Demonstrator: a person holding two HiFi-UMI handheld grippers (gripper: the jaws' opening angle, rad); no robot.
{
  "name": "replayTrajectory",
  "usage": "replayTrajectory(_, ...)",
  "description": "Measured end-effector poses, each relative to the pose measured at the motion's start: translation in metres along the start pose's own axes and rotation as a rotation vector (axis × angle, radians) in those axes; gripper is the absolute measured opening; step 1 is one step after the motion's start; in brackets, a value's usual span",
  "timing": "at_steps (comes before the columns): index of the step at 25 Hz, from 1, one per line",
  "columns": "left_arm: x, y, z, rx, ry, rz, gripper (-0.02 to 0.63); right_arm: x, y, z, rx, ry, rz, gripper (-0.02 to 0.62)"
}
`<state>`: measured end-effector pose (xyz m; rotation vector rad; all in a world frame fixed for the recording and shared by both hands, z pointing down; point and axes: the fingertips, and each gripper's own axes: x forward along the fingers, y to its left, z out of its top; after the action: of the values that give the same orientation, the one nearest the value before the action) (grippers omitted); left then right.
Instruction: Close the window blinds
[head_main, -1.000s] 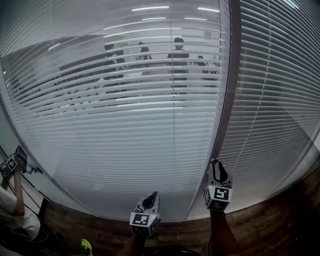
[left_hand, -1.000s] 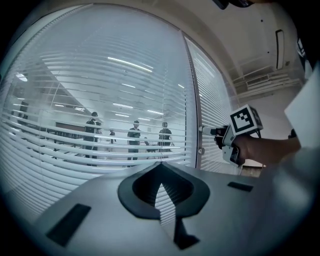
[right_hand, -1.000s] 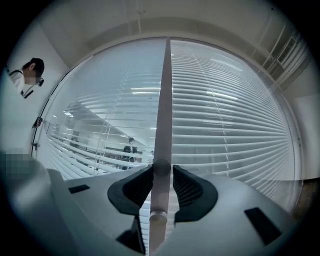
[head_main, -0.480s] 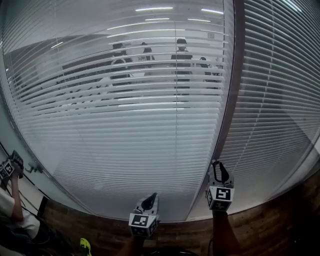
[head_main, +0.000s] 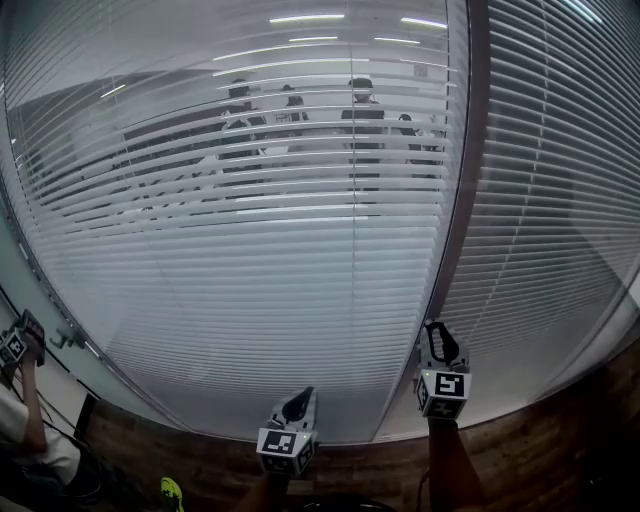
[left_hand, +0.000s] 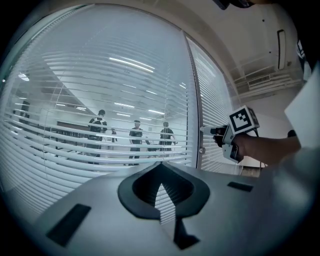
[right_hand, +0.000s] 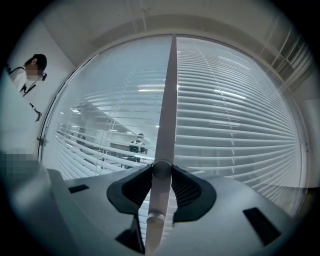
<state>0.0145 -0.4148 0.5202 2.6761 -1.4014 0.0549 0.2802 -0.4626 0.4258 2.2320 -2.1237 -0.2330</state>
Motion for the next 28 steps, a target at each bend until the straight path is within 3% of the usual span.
replayTrajectory(7,0.000,0.001,0.002,0.004,-0.002,-0.004,0.000,0.001,0.002,-0.002,-0.046,-0.013,0.022,0.121)
replayTrajectory(11,0.001,0.002,-0.001,0.002,0.000,-0.001,0.000,0.001,0.003,-0.001,-0.130,-0.006,0.019,0.121)
replayTrajectory(21,-0.004,0.009,-0.002,-0.012,0.018,0.030,0.000,-0.002,0.012,0.001,-0.542,0.052,0.016,0.120)
replayTrajectory(28,-0.002,0.009,0.000,-0.009,0.005,0.024,0.000,-0.002,0.015,-0.001,-0.929,0.067,-0.009,0.120)
